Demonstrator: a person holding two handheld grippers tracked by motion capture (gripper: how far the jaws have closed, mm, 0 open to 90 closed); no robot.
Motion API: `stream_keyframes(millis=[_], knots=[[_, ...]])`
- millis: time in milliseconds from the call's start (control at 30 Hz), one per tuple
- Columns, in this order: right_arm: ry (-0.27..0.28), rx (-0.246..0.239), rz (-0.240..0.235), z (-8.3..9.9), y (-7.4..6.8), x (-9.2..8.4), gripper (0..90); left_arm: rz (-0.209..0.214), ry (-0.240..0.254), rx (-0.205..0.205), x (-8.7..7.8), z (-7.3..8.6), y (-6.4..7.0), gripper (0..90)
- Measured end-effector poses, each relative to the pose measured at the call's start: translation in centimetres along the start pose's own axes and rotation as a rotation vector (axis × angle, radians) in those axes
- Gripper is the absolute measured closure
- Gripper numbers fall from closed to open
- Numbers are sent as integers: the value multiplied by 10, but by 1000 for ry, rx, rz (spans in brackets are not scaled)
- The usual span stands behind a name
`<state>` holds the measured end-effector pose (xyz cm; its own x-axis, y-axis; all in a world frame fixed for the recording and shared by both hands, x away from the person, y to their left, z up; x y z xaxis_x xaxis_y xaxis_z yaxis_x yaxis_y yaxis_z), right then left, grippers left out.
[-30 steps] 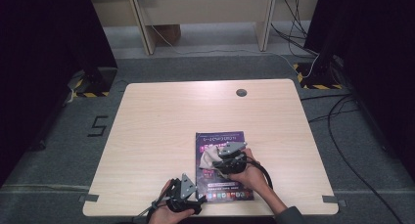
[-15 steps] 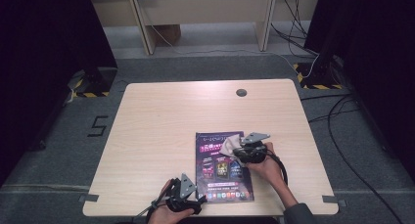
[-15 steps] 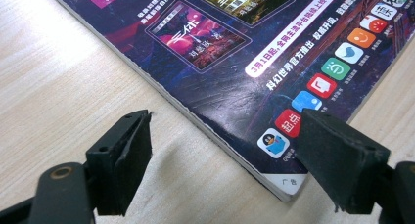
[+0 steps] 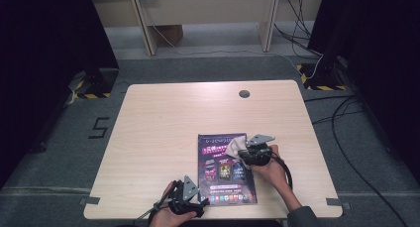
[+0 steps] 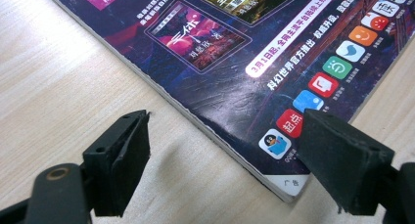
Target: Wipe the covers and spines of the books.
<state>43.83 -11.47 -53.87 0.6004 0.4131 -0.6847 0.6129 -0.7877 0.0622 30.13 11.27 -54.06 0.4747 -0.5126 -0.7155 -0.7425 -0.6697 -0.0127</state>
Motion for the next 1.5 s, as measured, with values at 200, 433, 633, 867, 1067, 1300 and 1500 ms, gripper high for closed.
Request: stream_keyframes(millis=[200, 433, 633, 867, 1067, 1300, 1500], knots=[[-8, -43, -48, 2, -20, -4, 663, -1, 3, -4, 0, 0, 0, 183], [-5, -81, -78, 2, -37, -6, 665, 1, 0, -7, 1, 0, -1, 174], [4, -82, -76, 0, -33, -3, 664, 0, -7, -21, 2, 0, -3, 147], [13, -43, -28, -9, -22, 9, 664, -29, 8, -44, 9, -7, -10, 147], [9, -21, -12, -14, -28, 14, 664, -28, 9, -56, 11, -8, -12, 143], [14, -78, -65, -20, -56, 18, 667, -27, 20, -60, 10, -6, -11, 157], [16, -115, -114, -22, -78, 19, 665, -11, 24, -69, 9, -5, -14, 162]])
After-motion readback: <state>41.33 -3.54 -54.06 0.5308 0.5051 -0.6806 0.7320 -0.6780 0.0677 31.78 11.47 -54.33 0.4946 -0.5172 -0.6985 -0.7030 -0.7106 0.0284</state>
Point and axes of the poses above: each handheld gripper's, and its own axes: x roughly forward along the jaws, z roughly out of its underside, y roughly to its right, the point moved 5 cm from there along x, roughly forward along the jaws, and after that the axes turned 6 degrees about z, right-handed, at the moved point
